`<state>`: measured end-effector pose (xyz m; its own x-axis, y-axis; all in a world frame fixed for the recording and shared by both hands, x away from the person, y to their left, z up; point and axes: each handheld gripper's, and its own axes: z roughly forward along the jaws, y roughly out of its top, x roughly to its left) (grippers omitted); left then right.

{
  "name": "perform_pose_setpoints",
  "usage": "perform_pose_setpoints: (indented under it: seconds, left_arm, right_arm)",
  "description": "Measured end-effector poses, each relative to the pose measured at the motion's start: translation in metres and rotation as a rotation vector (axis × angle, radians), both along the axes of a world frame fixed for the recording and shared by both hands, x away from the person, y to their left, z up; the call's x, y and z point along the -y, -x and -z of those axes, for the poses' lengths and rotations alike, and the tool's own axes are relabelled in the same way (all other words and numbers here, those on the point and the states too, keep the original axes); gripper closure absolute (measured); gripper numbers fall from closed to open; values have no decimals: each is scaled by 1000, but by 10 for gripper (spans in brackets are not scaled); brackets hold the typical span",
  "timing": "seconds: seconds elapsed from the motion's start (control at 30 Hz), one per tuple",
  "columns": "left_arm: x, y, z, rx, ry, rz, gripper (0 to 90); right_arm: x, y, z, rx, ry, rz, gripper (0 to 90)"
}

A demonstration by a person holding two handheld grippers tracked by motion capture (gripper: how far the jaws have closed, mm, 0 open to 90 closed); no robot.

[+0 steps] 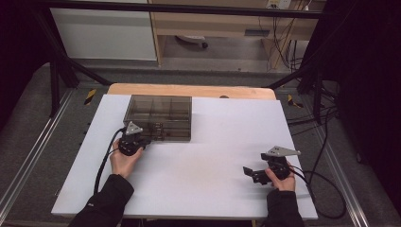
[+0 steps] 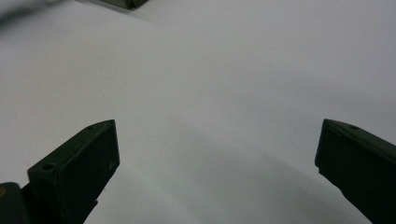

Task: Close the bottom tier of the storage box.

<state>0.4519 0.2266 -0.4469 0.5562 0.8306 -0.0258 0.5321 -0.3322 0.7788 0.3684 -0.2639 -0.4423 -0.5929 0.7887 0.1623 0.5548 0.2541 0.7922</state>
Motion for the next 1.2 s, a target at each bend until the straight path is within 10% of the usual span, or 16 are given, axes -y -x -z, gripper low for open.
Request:
perform_pose_setpoints:
  seconds: [0.7, 1.2]
  left_arm:
    - [1, -6, 4, 14, -16, -22, 897]
    - [-14, 32, -14, 12, 18, 49, 774]
  right_arm:
    - [-1, 0, 1, -5, -1, 0, 4]
    - [0, 0, 1, -4, 0, -2, 4]
